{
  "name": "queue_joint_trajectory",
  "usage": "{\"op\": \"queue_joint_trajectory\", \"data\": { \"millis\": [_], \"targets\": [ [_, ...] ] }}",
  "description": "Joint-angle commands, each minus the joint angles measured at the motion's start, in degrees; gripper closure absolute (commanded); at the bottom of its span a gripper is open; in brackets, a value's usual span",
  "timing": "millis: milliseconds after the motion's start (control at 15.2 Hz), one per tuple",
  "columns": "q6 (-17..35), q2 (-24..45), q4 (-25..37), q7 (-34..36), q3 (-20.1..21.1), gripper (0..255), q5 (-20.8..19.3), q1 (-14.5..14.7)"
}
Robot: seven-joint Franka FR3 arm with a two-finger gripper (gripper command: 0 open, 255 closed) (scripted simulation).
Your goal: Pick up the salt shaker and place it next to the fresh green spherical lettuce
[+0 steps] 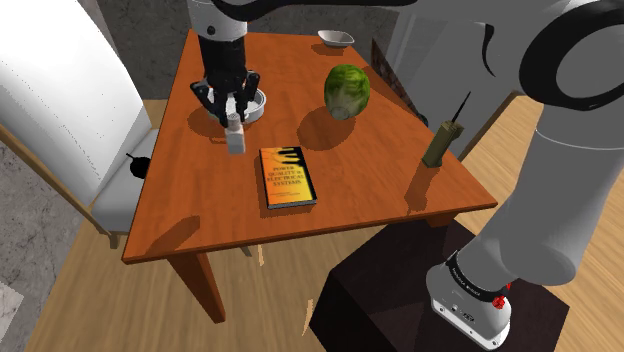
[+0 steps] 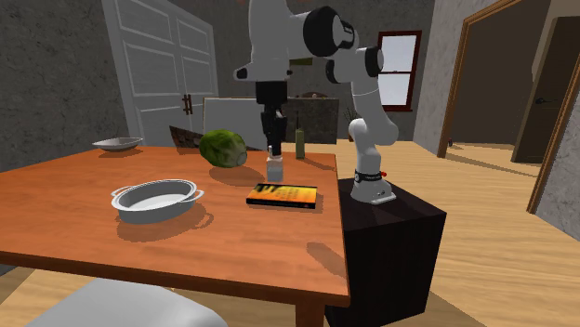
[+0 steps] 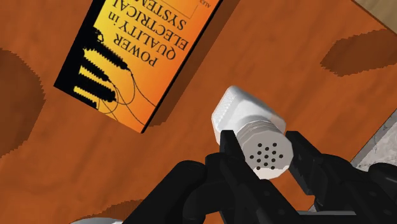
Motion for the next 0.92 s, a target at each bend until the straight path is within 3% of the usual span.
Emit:
{"op": "queue_joint_trajectory", "data": {
  "millis": [0,858],
  "targets": [
    [-1.8,0.3,2.1,0.0,0.0,255,-0.1,0.2],
    [-14.2,4.4,18.4,0.3,0.1,255,-1.8,3.0]
  ]
}}
